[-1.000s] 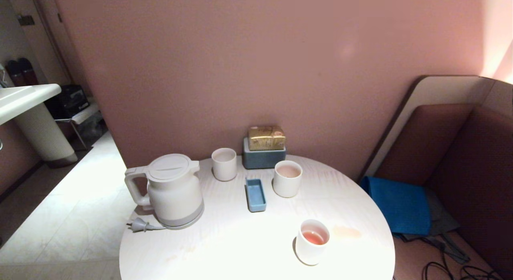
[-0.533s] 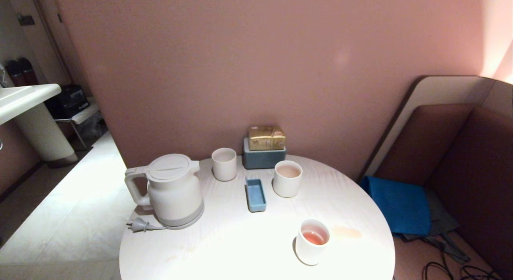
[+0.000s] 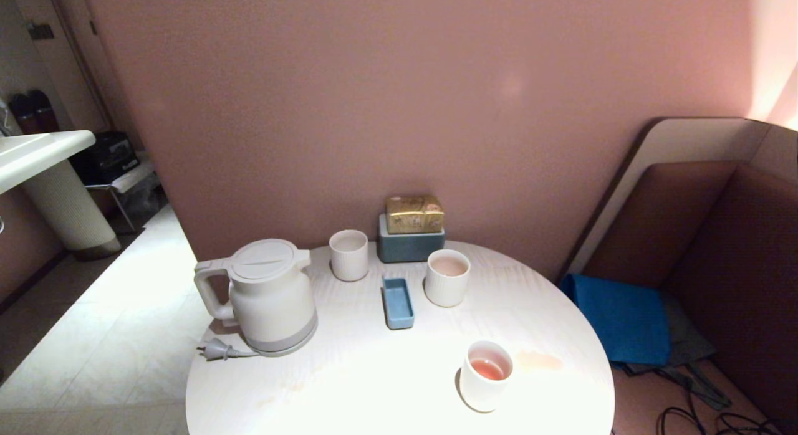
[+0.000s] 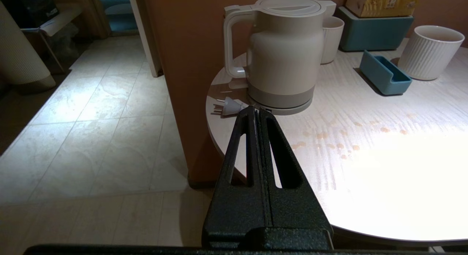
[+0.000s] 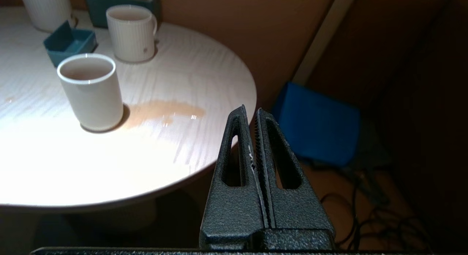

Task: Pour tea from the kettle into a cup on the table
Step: Pick up the cup

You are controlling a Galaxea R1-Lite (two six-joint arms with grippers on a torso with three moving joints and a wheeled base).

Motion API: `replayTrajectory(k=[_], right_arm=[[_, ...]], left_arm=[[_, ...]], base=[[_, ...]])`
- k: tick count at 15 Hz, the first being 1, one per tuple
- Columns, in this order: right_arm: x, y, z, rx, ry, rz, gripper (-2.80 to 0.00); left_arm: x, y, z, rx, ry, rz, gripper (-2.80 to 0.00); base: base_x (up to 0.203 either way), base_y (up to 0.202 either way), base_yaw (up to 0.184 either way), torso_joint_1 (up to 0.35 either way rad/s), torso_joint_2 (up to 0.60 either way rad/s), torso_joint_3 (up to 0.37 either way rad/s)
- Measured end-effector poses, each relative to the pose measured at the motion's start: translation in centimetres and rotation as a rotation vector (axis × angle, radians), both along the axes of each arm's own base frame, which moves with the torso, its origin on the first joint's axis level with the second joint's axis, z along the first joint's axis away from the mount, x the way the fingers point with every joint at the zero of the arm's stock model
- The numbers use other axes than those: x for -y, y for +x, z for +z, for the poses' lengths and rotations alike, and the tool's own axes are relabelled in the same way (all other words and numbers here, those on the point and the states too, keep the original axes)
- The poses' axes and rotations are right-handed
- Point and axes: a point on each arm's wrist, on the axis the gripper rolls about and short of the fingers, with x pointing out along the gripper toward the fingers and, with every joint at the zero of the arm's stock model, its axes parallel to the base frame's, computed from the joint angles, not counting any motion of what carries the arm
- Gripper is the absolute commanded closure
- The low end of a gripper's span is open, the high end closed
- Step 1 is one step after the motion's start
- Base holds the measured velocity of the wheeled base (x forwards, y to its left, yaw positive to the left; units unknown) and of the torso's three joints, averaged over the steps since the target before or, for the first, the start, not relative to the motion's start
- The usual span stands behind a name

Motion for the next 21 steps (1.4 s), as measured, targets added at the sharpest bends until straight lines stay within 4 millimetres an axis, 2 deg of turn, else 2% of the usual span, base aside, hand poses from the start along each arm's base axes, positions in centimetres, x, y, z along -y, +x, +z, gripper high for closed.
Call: replayTrajectory(k=[14, 21], right_arm=[[0.00, 0.03, -0.14, -0.007, 0.022, -0.002, 0.00], [0.00, 0.03, -0.14, -0.007, 0.024, -0.002, 0.00]], left_arm=[[0.00, 0.00, 0.00, 0.000, 0.000, 0.000, 0.00], [0.00, 0.00, 0.00, 0.000, 0.000, 0.000, 0.00]], base=[[0.000, 0.000, 0.000, 0.000, 0.00, -0.004], [0.000, 0.000, 0.000, 0.001, 0.00, -0.173]])
